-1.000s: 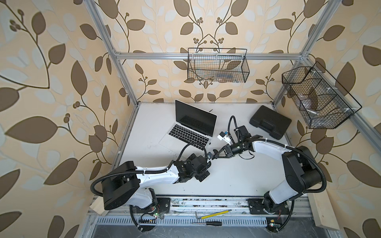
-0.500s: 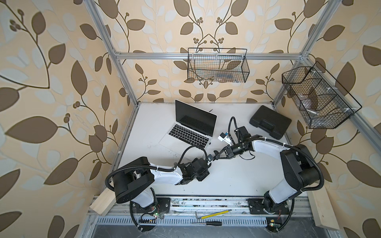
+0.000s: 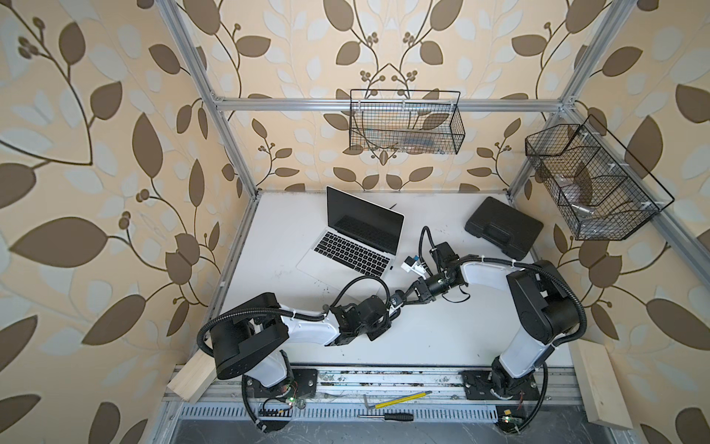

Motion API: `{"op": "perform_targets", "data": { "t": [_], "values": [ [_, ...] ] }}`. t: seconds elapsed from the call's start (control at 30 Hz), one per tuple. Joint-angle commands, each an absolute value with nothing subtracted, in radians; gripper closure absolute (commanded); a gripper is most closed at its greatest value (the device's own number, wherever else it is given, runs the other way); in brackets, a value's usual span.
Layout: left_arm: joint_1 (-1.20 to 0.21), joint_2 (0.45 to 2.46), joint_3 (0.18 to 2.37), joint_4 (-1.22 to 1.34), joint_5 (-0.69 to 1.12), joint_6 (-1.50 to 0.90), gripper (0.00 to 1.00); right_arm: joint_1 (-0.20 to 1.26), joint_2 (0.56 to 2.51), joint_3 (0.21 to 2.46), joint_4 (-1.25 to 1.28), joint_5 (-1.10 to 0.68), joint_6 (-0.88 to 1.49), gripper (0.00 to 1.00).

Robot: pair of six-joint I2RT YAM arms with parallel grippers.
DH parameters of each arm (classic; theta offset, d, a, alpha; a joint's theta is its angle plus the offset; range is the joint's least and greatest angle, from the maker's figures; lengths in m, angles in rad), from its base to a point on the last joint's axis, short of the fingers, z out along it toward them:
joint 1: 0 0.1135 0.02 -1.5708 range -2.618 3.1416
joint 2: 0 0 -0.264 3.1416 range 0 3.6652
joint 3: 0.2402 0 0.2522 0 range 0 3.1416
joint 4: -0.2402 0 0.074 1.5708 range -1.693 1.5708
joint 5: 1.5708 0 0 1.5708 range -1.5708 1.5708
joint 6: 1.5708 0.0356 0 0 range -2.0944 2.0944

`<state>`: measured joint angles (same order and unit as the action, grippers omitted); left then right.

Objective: Insert the wireless mouse receiver into the laptop
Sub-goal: Pick up the mouse from the center of the board, then close the lid on the mouse.

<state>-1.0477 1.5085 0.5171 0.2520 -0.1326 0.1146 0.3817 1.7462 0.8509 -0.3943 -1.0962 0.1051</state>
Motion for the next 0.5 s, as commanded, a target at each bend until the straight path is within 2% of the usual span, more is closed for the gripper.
{"op": "perform_targets", "data": {
  "t": [0.0,0.47],
  "values": [
    [-1.055,1.528,0.493,0.207,-0.060,0.133,0.60,0.398,1.783,0.824,-0.353,-1.079,0.125,1.00],
    [-1.048,1.513,0.488,0.207,-0.048,0.117,0.60,0.448,1.796,0.760,-0.213,-0.984,0.238,0.99]
  ]
}}
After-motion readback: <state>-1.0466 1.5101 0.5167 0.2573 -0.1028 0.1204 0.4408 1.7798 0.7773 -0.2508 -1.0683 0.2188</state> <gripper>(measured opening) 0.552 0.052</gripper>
